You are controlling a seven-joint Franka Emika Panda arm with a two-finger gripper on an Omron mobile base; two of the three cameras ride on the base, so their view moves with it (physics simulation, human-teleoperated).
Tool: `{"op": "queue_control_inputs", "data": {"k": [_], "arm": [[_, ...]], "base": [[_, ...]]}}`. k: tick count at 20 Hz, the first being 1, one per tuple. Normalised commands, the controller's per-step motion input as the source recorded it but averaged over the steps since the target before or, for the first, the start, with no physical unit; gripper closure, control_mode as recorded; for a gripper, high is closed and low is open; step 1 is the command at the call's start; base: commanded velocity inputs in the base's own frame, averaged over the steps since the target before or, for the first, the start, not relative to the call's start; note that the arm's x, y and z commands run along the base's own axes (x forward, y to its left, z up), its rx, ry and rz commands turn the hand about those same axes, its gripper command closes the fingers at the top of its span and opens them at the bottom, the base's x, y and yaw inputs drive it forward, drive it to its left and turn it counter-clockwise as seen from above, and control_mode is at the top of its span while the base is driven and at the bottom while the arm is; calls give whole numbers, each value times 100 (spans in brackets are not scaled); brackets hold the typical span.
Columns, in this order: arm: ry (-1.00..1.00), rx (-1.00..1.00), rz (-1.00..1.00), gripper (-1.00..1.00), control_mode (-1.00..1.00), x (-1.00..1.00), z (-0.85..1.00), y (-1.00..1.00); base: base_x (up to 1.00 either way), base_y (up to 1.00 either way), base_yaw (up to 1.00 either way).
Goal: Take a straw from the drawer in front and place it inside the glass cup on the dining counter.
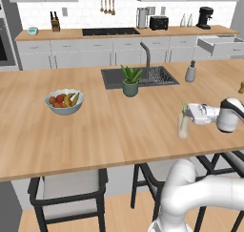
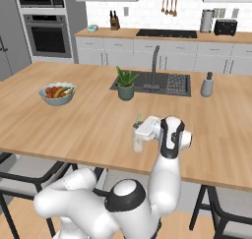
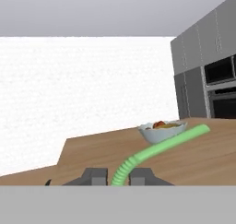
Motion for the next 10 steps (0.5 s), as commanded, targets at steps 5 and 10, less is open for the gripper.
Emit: {"op": "queue_control_inputs", "data": {"k": [5, 10], "arm": [[-4, -2, 0, -100, -100, -7, -2, 0], [-7, -2, 0, -100, -100, -6, 0, -1]], "base": [[0, 0, 0], [0, 0, 0]]}}
